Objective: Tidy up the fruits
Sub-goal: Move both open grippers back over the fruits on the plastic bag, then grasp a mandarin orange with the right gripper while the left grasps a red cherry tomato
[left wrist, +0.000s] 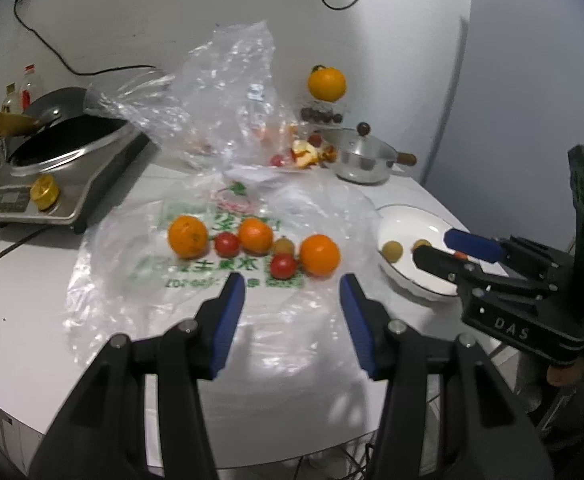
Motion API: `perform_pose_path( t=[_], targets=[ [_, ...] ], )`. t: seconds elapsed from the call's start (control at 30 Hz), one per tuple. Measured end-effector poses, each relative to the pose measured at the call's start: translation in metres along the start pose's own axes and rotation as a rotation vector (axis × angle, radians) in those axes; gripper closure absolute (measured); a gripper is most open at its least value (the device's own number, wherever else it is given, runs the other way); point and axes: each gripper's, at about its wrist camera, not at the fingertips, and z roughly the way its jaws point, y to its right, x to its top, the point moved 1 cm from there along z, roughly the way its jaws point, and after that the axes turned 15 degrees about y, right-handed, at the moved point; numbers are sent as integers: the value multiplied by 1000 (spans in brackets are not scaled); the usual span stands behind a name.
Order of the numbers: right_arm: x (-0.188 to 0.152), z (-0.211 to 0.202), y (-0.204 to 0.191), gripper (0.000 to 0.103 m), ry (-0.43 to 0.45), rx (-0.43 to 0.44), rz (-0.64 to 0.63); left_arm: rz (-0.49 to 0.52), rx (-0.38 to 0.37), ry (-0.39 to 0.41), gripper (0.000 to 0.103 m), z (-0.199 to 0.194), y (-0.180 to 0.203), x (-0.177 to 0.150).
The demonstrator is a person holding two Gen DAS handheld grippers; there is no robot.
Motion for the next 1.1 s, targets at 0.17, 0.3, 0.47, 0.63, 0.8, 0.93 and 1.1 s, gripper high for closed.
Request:
perform_pose_path(
  t=[0.17,0.3,0.47,0.63,0.8,0.93,1.1],
  targets=[
    [6,6,-19,54,0,22,-20,-12,17,10,52,-3,-16,0],
    [7,14,-32,54,-6,35,-32,-25,33,13,52,-2,-29,-1],
    [11,26,-45,54,-15,48,-51,-38,54,23,52,0,-44,0],
    [13,36,-53,54,-21,57,-62,-48,72,21,52,4,-59,-1],
    [13,49,-61,54,-33,69,-66,-50,84,15,52,12,-69,-1],
    [12,61,-63,54,-48,79,-65,-57,95,5,52,20,-76,-2],
    [8,78,-62,54,-72,75,-62,-67,100,-16,52,32,-82,-6]
  ],
)
